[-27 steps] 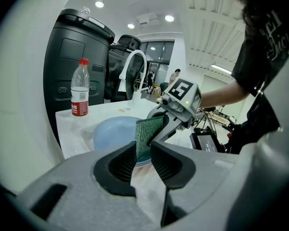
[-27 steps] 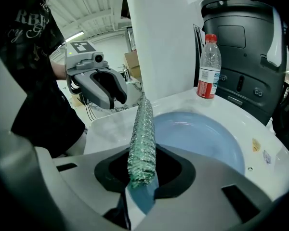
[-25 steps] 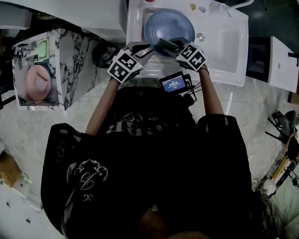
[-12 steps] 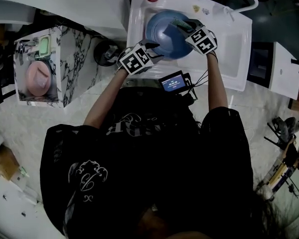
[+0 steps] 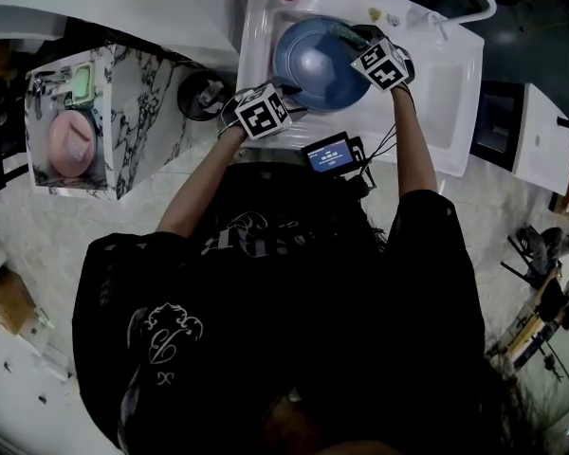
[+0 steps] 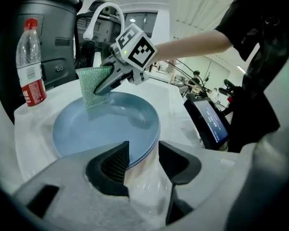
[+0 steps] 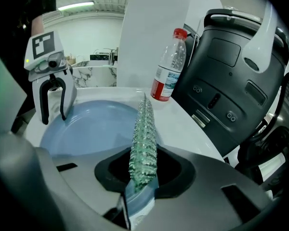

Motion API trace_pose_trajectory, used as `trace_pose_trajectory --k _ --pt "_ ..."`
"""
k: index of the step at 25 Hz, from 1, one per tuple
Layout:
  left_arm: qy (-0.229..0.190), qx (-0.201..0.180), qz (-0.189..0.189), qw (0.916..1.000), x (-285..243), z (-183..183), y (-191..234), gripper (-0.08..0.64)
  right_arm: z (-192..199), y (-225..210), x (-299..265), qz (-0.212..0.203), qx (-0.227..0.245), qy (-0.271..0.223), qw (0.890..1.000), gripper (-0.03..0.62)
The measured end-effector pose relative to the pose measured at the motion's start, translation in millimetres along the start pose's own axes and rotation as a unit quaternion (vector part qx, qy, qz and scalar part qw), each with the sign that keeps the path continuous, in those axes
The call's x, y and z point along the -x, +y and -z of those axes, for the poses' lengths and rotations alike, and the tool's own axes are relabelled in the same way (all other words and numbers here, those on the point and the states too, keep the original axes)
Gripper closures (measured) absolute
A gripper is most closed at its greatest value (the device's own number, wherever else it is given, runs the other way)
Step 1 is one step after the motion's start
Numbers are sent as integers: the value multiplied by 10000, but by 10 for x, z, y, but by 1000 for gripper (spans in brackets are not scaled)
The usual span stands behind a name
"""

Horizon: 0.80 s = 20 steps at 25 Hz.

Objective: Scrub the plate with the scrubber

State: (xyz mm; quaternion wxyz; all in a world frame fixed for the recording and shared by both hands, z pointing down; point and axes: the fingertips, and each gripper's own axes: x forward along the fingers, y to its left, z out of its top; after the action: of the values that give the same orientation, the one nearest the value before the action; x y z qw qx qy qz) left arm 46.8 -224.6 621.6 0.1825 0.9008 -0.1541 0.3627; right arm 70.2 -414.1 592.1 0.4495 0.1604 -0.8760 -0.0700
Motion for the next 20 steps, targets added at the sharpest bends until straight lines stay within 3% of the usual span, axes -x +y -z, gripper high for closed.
trace_pose_trajectory --k 2,7,16,20 --pt "-103 32 -44 9999 -9 8 11 368 78 20 33 14 -57 28 10000 503" --pt "-373 353 -167 9985 58 -45 75 393 233 108 205 -33 -736 -7 9973 503" --pt "-330 306 -214 9988 53 -43 68 394 343 564 480 -186 -1569 -70 9874 503" --pt "-355 316 -195 9987 63 -40 56 394 265 854 546 -354 -1672 -148 9852 503"
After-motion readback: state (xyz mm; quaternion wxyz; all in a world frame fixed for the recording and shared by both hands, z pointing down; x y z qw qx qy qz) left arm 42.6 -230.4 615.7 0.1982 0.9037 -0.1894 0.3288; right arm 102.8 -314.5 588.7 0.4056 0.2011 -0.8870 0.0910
